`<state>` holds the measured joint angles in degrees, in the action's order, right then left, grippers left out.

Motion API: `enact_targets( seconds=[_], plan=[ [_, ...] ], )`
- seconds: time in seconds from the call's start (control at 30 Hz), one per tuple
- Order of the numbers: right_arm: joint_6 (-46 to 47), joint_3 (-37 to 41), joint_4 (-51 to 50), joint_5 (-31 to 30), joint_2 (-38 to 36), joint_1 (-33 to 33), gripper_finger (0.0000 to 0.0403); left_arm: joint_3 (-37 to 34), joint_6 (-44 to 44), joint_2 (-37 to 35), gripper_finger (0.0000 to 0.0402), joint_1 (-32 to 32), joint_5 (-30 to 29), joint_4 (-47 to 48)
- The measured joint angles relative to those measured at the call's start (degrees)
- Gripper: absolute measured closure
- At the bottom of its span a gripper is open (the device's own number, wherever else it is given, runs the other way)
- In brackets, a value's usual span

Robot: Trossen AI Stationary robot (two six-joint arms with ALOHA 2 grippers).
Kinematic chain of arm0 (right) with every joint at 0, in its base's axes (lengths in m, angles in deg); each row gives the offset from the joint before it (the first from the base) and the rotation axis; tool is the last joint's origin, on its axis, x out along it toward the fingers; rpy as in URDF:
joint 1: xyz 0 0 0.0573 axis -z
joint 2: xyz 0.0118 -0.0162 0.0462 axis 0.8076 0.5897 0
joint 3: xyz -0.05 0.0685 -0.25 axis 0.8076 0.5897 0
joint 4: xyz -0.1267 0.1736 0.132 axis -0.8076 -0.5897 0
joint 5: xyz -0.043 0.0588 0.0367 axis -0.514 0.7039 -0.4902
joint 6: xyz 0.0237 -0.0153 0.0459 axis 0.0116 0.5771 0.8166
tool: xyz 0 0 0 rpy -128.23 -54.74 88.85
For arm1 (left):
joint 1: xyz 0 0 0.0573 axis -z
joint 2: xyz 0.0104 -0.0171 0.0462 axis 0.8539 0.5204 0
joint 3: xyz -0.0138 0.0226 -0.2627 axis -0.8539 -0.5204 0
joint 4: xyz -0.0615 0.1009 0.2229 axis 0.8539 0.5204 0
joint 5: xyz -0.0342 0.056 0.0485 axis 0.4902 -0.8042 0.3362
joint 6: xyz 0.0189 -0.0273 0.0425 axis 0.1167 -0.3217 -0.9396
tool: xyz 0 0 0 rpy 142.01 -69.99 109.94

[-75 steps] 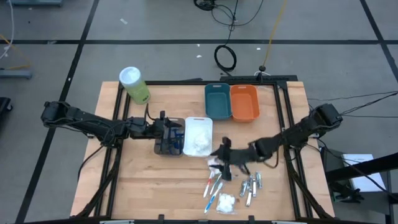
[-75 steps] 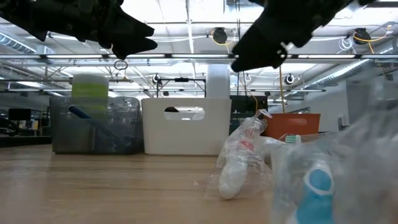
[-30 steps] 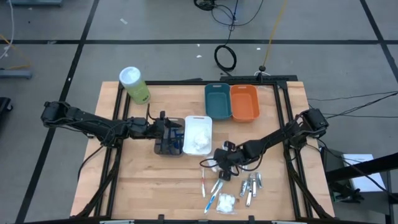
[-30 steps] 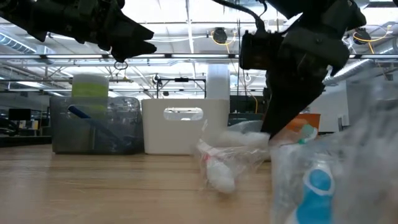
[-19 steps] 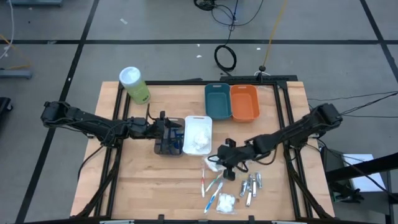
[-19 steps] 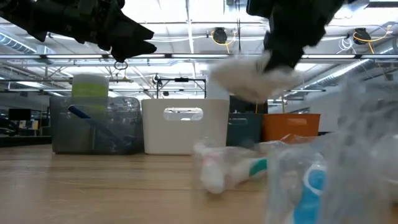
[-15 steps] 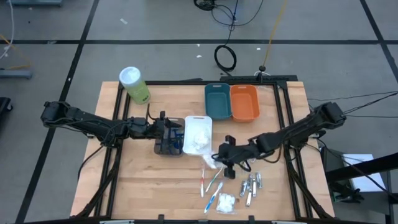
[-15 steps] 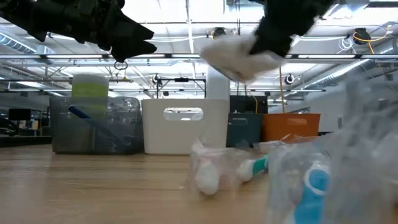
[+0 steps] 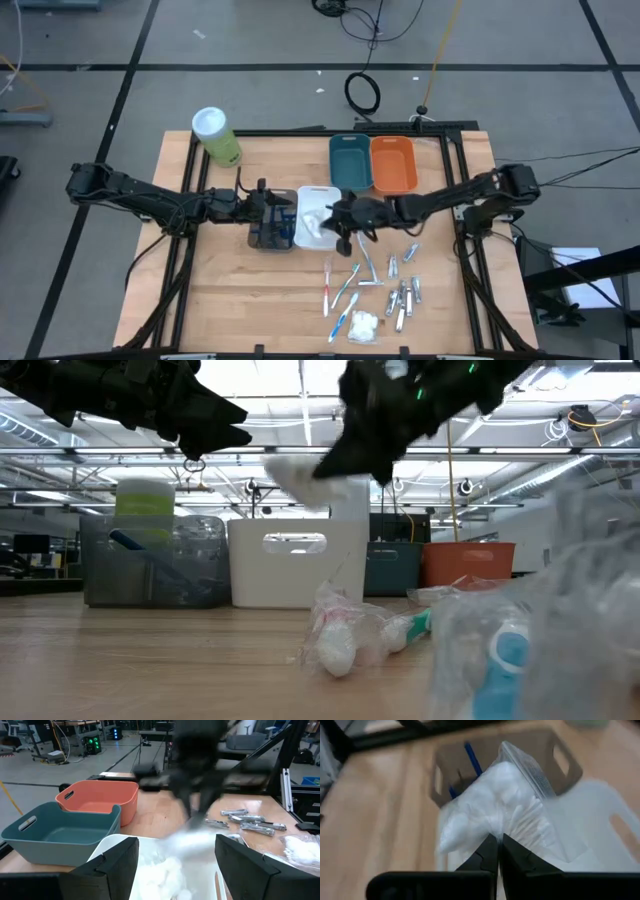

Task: Pick & Place Travel size toiletries
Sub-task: Put the cotton pack into the white bin

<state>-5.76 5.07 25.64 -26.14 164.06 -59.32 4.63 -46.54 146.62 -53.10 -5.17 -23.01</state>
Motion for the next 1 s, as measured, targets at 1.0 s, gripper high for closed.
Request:
enact_targets(
  seconds=[1.0],
  plan=[
    [0.1,0.0,2.2,4.2,9.6,5.4,0.0336,0.0,0.3,0.0,0.0142,0.0,0.0,1.5]
  ],
)
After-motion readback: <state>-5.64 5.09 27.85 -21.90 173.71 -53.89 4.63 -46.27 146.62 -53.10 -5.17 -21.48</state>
